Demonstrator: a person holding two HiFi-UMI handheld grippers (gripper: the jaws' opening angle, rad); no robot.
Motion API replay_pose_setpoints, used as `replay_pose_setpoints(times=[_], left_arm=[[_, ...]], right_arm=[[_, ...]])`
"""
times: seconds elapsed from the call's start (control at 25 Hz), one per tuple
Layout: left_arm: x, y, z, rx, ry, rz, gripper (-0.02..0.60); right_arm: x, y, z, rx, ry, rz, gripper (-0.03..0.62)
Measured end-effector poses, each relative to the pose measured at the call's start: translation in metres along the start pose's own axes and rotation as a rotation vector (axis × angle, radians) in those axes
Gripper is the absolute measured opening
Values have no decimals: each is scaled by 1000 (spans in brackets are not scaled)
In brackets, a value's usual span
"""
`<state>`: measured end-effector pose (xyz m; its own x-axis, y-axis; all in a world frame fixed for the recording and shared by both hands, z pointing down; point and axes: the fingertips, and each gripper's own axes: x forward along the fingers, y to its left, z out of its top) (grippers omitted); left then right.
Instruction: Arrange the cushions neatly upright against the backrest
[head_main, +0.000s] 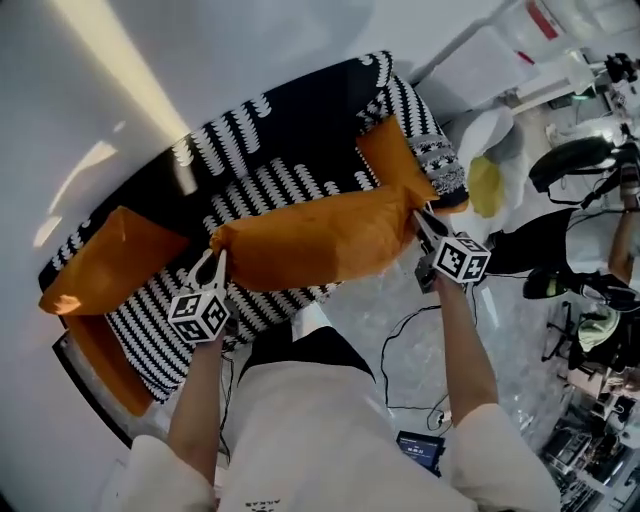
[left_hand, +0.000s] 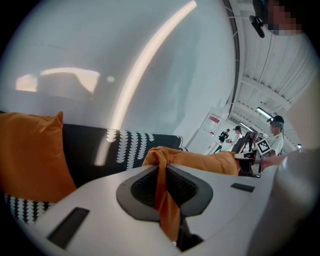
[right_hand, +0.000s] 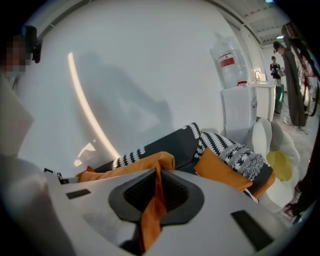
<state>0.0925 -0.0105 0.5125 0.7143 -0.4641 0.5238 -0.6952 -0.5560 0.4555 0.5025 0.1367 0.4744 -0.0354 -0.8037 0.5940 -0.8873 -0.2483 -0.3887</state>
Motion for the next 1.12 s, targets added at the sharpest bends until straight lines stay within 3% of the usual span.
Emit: replay_pose_setpoints(times=[0.28,0.64,1.12], left_arm=[[37,8,20,-33,-25,61,44],[74,25,22,-83,-55,247,44],[136,49,27,-135,-136,423,46]], right_arm=[[58,-20,37,-36,37,41,40],[164,-40,69,-125,137,221,40],[270,-69,93,-168,155,335,40]])
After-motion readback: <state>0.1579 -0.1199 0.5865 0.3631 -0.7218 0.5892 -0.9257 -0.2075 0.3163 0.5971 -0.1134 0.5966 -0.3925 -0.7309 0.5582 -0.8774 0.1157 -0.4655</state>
